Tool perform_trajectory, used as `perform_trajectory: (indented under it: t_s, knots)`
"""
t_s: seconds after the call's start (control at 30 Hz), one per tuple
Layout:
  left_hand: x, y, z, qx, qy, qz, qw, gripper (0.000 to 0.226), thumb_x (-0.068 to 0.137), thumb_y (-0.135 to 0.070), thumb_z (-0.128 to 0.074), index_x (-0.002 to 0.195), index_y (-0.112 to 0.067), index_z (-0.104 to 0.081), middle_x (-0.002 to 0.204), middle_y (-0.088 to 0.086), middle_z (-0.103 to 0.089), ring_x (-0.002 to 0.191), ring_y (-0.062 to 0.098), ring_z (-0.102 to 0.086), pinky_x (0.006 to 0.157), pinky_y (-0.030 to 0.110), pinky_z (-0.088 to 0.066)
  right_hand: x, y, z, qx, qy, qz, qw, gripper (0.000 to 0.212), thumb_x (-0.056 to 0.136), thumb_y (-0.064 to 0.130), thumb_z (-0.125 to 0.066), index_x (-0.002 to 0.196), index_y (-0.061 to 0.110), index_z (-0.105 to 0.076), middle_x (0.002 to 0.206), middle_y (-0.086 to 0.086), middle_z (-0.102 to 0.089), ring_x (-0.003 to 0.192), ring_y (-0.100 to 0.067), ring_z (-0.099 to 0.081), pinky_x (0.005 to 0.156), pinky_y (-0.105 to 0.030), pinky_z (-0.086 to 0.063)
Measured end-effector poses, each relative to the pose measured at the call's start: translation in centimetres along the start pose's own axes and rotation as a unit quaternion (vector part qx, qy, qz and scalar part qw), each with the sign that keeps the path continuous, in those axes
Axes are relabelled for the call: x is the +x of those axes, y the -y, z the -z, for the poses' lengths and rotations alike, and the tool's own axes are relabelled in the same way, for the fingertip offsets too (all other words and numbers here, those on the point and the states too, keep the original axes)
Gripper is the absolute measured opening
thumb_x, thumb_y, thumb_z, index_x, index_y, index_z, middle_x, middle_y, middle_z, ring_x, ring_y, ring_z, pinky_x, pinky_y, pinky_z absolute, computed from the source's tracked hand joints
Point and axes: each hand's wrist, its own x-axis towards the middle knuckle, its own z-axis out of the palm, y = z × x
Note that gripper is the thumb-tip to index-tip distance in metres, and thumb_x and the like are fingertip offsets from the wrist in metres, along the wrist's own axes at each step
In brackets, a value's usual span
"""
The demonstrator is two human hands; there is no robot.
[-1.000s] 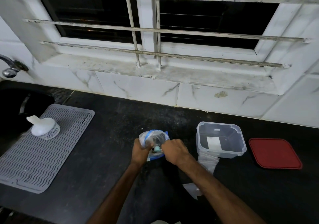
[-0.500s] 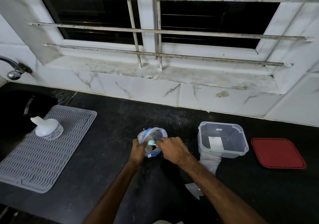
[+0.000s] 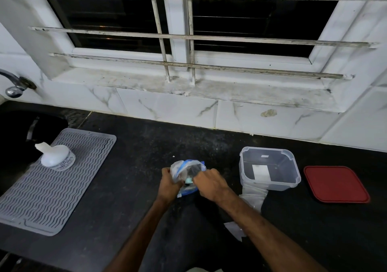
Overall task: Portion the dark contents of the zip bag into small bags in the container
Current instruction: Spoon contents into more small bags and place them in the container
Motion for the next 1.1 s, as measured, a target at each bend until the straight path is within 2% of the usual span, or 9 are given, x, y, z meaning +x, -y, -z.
perform_trajectory:
  t_s: [0.17, 0.23, 0.33, 0.47, 0.5, 0.63, 0.73, 0.93, 1.1]
  knots:
    - [-0.1, 0.6, 0.7, 0.11, 0.047, -0.014, 0.993, 0.041, 0.08, 0.004, -0.067, 0.109, -0.012, -0.044, 0.101, 0.0, -0.058, 0.089, 0.012, -0.059, 0.067, 0.018, -0.048, 0.4, 0.2, -1.4, -0.005, 0.035, -0.038, 0.999, 0.025, 0.097, 0.018, -0.047, 0.114, 0.009, -0.063, 0.114, -0.01, -0.066, 0.101, -0.027, -0.064, 0.083, -0.038, -0.05]
    - [-0.2, 0.9, 0.8, 0.121, 0.025, -0.004, 0.992, 0.037, 0.082, -0.003, -0.07, 0.107, -0.014, -0.045, 0.098, -0.001, -0.058, 0.085, 0.01, -0.059, 0.064, 0.017, -0.046, 0.4, 0.0, -1.7, 0.015, 0.038, -0.058, 0.997, 0.026, 0.097, 0.019, -0.047, 0.115, 0.01, -0.063, 0.114, -0.01, -0.066, 0.1, -0.027, -0.065, 0.083, -0.038, -0.05]
    - [-0.6, 1.4, 0.4, 0.088, -0.041, 0.052, 0.994, 0.039, 0.083, -0.028, -0.076, 0.106, -0.016, -0.047, 0.096, -0.001, -0.061, 0.084, 0.012, -0.061, 0.067, 0.026, -0.049, 0.6, 0.2, -1.9, 0.071, 0.028, -0.078, 0.994, 0.028, 0.096, 0.021, -0.048, 0.117, 0.01, -0.061, 0.114, -0.01, -0.066, 0.101, -0.028, -0.065, 0.084, -0.038, -0.05]
    - [-0.6, 2.3, -0.1, 0.011, -0.038, 0.119, 0.992, 0.073, 0.06, -0.068, -0.079, 0.11, -0.018, -0.061, 0.101, 0.003, -0.069, 0.088, 0.019, -0.07, 0.071, 0.038, -0.061, 0.7, 0.6, -2.5, 0.166, -0.001, -0.123, 0.978, 0.027, 0.095, 0.03, -0.051, 0.11, 0.012, -0.064, 0.105, -0.007, -0.067, 0.092, -0.022, -0.065, 0.083, -0.035, -0.053]
    - [-0.5, 2.4, -0.2, -0.007, -0.027, 0.14, 0.99, 0.075, 0.057, -0.066, -0.082, 0.109, -0.016, -0.064, 0.101, 0.006, -0.071, 0.087, 0.021, -0.072, 0.071, 0.04, -0.062, 0.7, 0.7, -2.8, 0.177, 0.002, -0.126, 0.976, 0.027, 0.095, 0.03, -0.051, 0.108, 0.011, -0.065, 0.103, -0.006, -0.067, 0.091, -0.022, -0.065, 0.083, -0.034, -0.053]
    - [-1.0, 1.8, -1.0, -0.046, -0.015, 0.179, 0.983, 0.043, 0.078, -0.025, -0.08, 0.109, -0.005, -0.058, 0.1, 0.013, -0.068, 0.092, 0.027, -0.069, 0.079, 0.043, -0.06, 0.8, 0.8, -3.5, 0.202, 0.007, -0.128, 0.971, 0.025, 0.095, 0.031, -0.051, 0.103, 0.012, -0.067, 0.101, -0.006, -0.069, 0.089, -0.021, -0.066, 0.083, -0.034, -0.054]
    - [-0.9, 2.2, -1.1, -0.052, -0.023, 0.177, 0.982, 0.048, 0.079, -0.026, -0.078, 0.117, -0.006, -0.056, 0.109, 0.015, -0.067, 0.095, 0.028, -0.069, 0.084, 0.048, -0.059, 0.7, 0.8, -3.4, 0.208, 0.008, -0.158, 0.965, 0.025, 0.095, 0.03, -0.054, 0.108, 0.011, -0.064, 0.104, -0.006, -0.067, 0.092, -0.02, -0.065, 0.081, -0.031, -0.05]
    - [-1.2, 2.3, -0.9, -0.059, -0.055, 0.137, 0.987, 0.037, 0.078, -0.011, -0.077, 0.103, -0.012, -0.05, 0.106, 0.014, -0.064, 0.097, 0.028, -0.066, 0.084, 0.047, -0.057, 0.6, 0.1, -4.3, 0.328, 0.046, -0.222, 0.917, 0.029, 0.09, 0.033, -0.059, 0.108, 0.013, -0.069, 0.103, -0.005, -0.07, 0.091, -0.02, -0.066, 0.074, -0.029, -0.048]
    - [-1.5, 1.7, -1.0, -0.08, 0.003, 0.112, 0.99, 0.049, 0.078, -0.005, -0.078, 0.117, -0.005, -0.048, 0.109, 0.013, -0.062, 0.094, 0.024, -0.065, 0.068, 0.029, -0.056, 1.1, -0.1, -5.8, 0.445, 0.078, -0.256, 0.854, 0.025, 0.08, 0.033, -0.066, 0.096, 0.016, -0.075, 0.094, -0.001, -0.073, 0.084, -0.017, -0.068, 0.081, -0.034, -0.056]
